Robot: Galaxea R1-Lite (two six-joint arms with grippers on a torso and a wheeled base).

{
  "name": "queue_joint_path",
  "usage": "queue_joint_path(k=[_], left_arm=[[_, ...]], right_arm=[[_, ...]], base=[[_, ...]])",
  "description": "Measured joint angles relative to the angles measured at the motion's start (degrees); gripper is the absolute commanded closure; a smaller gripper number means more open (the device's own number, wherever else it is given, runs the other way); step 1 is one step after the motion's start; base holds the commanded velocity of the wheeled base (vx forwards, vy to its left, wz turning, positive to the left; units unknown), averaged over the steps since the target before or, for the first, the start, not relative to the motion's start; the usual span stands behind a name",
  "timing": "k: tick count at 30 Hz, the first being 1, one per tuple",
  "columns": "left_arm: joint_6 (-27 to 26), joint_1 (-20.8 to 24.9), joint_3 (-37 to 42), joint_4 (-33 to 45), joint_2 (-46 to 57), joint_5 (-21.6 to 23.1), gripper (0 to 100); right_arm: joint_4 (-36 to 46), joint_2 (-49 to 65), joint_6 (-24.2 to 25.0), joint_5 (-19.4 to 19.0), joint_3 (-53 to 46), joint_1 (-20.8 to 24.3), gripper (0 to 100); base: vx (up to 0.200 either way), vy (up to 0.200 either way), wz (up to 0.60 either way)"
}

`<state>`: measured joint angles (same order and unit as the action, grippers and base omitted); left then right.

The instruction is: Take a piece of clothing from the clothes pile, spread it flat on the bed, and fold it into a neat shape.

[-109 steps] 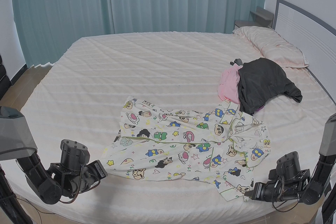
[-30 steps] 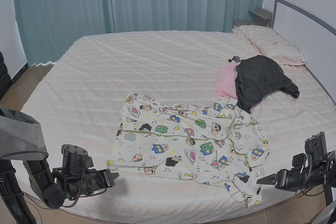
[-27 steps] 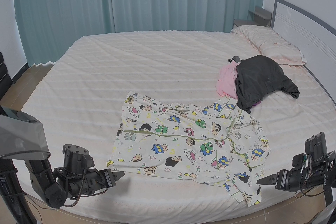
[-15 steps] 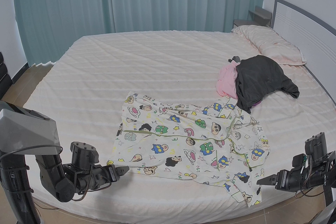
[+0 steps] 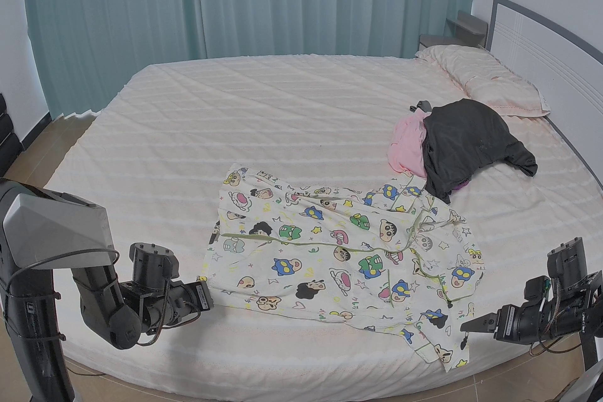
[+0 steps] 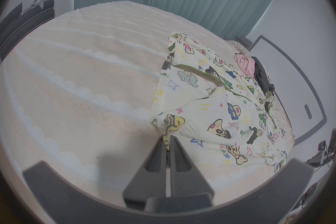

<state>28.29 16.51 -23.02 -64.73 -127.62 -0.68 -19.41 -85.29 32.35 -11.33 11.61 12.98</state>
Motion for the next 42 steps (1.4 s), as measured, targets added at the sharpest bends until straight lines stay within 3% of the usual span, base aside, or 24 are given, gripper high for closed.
queue_joint_path(k=[12,23,36,37,42], left_arm=[[-0.74,0.35,9.70,0.28,7.42,-0.16,100],[-6.62,0.72,19.52,0.41,13.13,-0.21,100],[-8.00,1.05,21.78,3.25,15.91,-0.18,100],[-8.00,0.90,21.37,3.04,16.16,-0.18,0],[-7.80,0.16,19.05,3.45,17.46,-0.02,0]], right_arm=[[0.00,-0.07,-0.01,0.00,0.00,-0.06,0],[0.01,-0.29,-0.06,0.05,-0.37,-0.04,0],[0.00,-0.40,-0.11,0.20,-0.61,0.00,0],[0.01,-0.40,-0.11,0.20,-0.61,0.00,0],[0.00,-0.40,-0.11,0.20,-0.61,0.00,0]], base=[[0.000,0.000,0.00],[0.000,0.000,0.00],[0.000,0.000,0.00],[0.000,0.000,0.00],[0.000,0.000,0.00]])
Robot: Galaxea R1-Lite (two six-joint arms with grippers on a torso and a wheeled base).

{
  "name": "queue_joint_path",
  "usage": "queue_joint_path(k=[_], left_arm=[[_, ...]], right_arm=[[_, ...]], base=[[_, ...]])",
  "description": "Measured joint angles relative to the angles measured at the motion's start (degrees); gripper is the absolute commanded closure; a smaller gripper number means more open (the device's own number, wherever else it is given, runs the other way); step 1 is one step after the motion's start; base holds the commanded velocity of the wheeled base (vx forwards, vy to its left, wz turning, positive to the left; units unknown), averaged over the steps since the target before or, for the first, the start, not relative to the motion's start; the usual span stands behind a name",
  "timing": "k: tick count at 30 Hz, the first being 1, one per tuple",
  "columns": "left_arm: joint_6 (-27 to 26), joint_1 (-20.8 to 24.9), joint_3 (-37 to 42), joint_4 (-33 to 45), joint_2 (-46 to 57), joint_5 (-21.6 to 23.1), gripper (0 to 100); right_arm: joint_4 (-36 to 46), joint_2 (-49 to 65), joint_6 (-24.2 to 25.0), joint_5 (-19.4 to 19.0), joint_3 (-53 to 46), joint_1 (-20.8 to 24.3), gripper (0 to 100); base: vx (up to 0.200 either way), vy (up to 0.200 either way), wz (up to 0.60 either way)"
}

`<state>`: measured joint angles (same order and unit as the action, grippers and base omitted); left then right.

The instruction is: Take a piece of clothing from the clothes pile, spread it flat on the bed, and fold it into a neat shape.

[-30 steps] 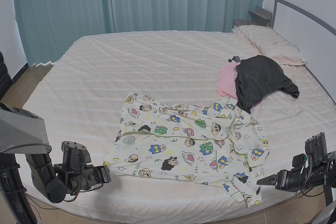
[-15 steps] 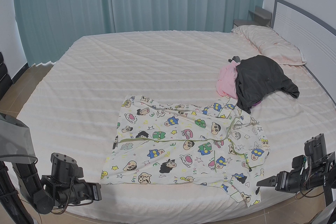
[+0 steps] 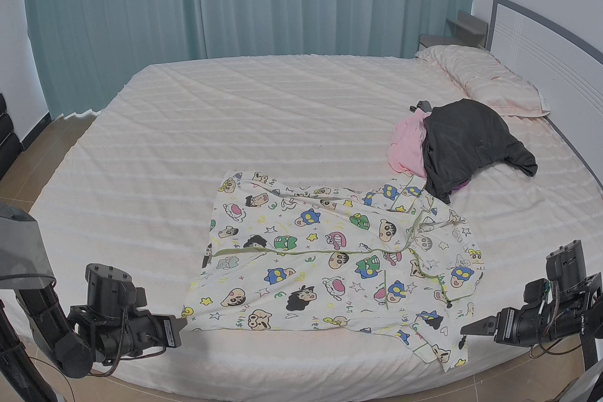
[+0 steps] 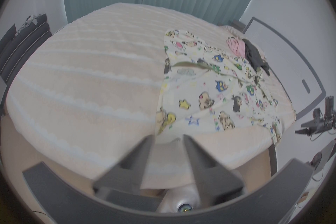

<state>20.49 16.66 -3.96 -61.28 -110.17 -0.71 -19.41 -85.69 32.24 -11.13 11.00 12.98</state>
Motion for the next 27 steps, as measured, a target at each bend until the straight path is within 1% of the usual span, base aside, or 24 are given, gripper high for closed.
queue_joint_path(k=[4,7,11,13,14,17,24,25,27], left_arm=[[0.37,-1.60,-4.08,0.66,0.44,0.68,0],[2.00,-2.97,-8.50,2.57,0.02,1.72,0],[7.69,-4.02,-14.40,5.64,-1.30,4.53,0],[10.59,-4.40,-17.42,7.20,-2.68,7.51,0],[11.20,-4.55,-18.55,7.75,-3.58,8.36,0],[11.86,-4.77,-19.93,8.30,-5.73,9.24,0],[12.00,-4.92,-20.74,8.57,-9.22,9.63,0],[12.00,-4.92,-20.76,8.52,-9.44,9.63,100],[12.00,-4.74,-20.81,8.41,-9.90,9.70,100]], right_arm=[[0.01,0.00,0.00,-0.02,-0.02,0.00,0],[0.00,-0.04,0.00,-0.04,-0.02,0.05,0],[0.01,-0.06,0.00,-0.06,-0.06,0.07,0],[0.00,-0.11,0.00,-0.09,-0.09,0.11,0],[0.01,-0.12,0.00,-0.09,-0.11,0.11,0],[0.00,-0.17,0.00,-0.13,-0.17,0.18,0],[0.00,-0.28,0.00,-0.20,-0.20,0.33,0],[0.01,-0.30,0.00,-0.20,-0.20,0.33,0],[0.00,-0.33,0.00,-0.20,-0.20,0.33,0]], base=[[0.000,0.000,0.00],[0.000,0.000,0.00],[0.000,0.000,0.00],[0.000,0.000,0.00],[0.000,0.000,0.00],[0.000,0.000,0.00],[0.000,0.000,0.00],[0.000,0.000,0.00],[0.000,0.000,0.00]])
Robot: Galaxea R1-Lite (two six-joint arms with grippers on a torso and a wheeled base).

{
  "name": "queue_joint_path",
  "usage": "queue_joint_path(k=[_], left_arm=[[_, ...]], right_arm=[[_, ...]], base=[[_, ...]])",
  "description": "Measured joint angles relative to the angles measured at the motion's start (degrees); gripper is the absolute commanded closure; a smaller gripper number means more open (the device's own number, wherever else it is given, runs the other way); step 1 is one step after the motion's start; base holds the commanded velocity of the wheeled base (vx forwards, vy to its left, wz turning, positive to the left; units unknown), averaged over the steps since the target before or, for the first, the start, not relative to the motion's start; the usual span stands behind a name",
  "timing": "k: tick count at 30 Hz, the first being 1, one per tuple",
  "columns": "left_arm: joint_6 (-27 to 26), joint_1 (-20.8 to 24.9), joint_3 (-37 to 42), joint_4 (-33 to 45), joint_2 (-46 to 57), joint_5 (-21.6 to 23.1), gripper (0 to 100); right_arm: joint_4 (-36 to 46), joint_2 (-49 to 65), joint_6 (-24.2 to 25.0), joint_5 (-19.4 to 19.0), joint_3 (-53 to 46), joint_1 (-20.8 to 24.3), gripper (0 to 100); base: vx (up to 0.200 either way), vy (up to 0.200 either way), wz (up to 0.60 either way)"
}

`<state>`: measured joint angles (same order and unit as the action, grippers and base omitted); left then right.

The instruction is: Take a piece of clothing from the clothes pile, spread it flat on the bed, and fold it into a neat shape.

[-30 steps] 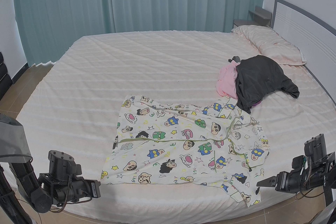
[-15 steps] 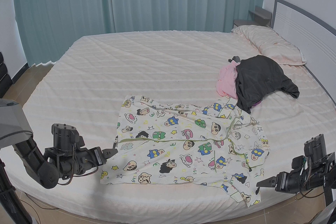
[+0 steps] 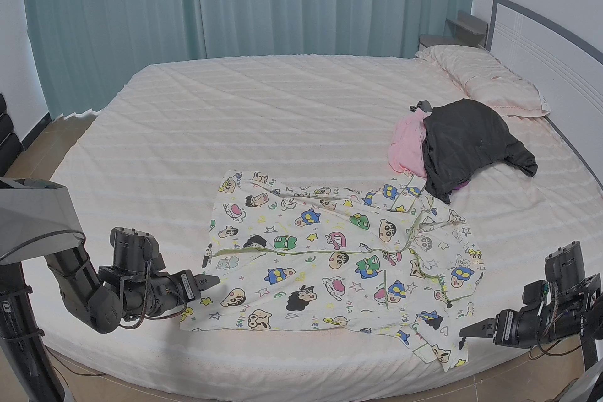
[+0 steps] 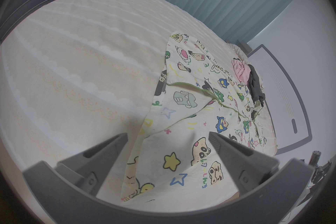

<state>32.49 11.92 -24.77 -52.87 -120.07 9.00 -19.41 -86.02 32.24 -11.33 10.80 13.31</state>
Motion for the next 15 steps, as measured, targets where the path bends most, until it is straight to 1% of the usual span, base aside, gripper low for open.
queue_joint_path(k=[10,15], left_arm=[[0.09,0.41,0.41,-0.30,-0.16,-0.13,100],[0.05,2.38,1.24,-0.17,1.71,-0.85,100]], right_arm=[[0.00,-0.06,0.00,0.00,0.00,0.02,0],[0.01,-0.04,0.00,0.00,-0.02,0.00,0]], base=[[0.000,0.000,0.00],[0.000,0.000,0.00]])
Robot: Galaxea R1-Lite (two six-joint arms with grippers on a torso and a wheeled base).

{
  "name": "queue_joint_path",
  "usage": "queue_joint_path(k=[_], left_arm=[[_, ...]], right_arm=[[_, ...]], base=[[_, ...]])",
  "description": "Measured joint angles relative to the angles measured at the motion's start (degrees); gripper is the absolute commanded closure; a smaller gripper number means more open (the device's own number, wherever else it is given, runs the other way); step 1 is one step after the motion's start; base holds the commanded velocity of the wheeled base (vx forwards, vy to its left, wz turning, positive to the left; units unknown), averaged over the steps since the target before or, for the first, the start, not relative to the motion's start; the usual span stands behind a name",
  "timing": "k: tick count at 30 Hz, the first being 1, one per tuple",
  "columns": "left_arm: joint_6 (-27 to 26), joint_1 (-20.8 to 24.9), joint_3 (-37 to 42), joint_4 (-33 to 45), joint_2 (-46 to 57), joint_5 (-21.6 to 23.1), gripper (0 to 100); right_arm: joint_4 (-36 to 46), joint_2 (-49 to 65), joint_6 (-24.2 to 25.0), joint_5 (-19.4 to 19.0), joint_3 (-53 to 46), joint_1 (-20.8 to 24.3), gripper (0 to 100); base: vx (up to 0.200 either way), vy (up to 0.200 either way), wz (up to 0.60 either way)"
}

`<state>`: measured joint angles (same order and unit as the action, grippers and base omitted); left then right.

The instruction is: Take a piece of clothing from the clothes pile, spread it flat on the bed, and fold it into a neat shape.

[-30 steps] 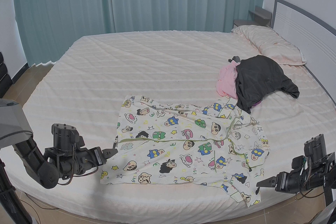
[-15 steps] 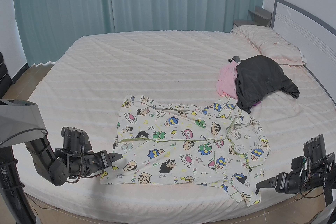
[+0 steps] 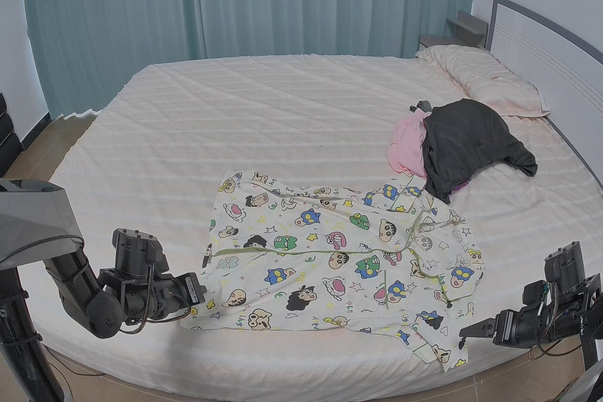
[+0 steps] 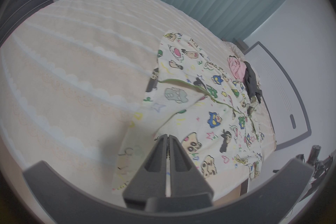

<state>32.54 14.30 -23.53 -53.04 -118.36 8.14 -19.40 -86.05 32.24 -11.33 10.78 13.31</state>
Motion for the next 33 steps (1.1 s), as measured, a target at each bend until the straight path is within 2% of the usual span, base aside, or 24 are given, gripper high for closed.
queue_joint_path(k=[6,15,22,30,31,33], left_arm=[[-0.02,3.95,0.95,-0.05,2.16,-1.83,100],[-0.16,13.73,1.29,-0.11,2.65,-6.78,100],[-0.46,21.44,0.41,-0.77,-1.24,-10.14,100],[-0.35,25.28,0.77,-3.04,-4.74,-10.48,100],[-0.38,25.38,0.84,-3.10,-4.99,-10.48,0],[-0.40,25.55,1.05,-3.25,-5.42,-10.50,0]], right_arm=[[-0.01,0.06,0.00,0.00,0.02,0.05,0],[-0.01,0.24,0.00,0.00,0.05,0.00,0],[-0.01,0.30,0.00,0.00,-0.20,0.02,0],[0.00,0.22,0.00,0.00,-0.34,0.05,0],[-0.01,0.20,0.00,0.00,-0.34,0.05,0],[-0.01,0.20,0.00,0.00,-0.34,0.05,0]], base=[[0.000,0.000,0.00],[0.000,0.000,0.00],[0.000,0.000,0.00],[0.000,0.000,0.00],[0.000,0.000,0.00],[0.000,0.000,0.00]])
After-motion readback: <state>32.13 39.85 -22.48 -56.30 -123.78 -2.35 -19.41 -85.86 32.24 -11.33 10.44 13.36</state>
